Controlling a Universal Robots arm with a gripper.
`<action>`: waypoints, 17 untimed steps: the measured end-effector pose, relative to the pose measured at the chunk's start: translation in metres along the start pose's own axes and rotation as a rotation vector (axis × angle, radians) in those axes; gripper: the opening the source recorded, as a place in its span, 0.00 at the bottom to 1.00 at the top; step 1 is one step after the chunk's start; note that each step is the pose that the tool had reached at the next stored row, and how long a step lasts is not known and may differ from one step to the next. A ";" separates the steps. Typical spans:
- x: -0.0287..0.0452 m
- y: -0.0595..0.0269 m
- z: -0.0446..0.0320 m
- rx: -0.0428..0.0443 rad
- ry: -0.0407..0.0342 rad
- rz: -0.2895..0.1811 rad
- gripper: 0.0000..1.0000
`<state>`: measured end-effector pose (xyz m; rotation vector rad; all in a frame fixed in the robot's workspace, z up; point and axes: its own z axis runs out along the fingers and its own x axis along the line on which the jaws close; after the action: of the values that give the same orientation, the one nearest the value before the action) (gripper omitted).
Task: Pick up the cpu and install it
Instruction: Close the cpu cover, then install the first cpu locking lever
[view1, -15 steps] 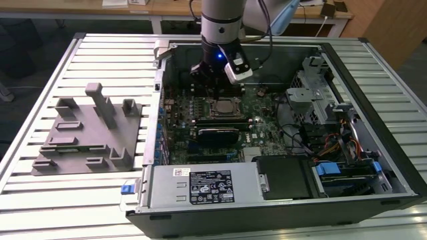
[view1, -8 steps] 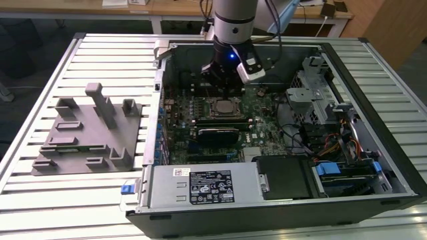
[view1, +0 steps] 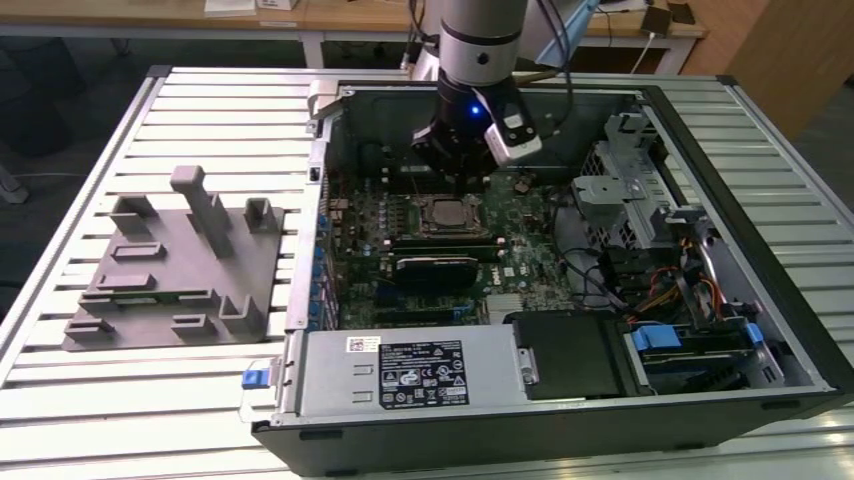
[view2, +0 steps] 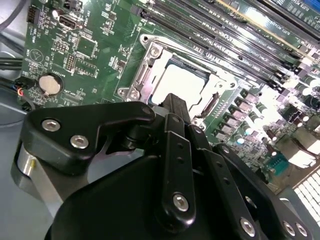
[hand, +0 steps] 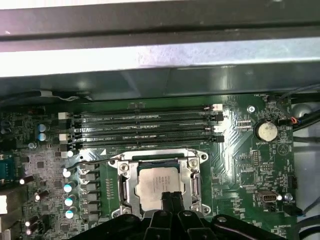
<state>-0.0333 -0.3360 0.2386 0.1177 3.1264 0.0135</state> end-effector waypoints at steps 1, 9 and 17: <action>-0.0001 0.0000 -0.0015 -0.0001 0.0000 0.000 0.11; -0.0002 0.0001 -0.0057 -0.0003 0.0000 0.000 0.11; -0.0002 0.0001 -0.0059 -0.0003 0.0000 0.000 0.11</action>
<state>-0.0332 -0.3360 0.2445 0.1174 3.1265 0.0140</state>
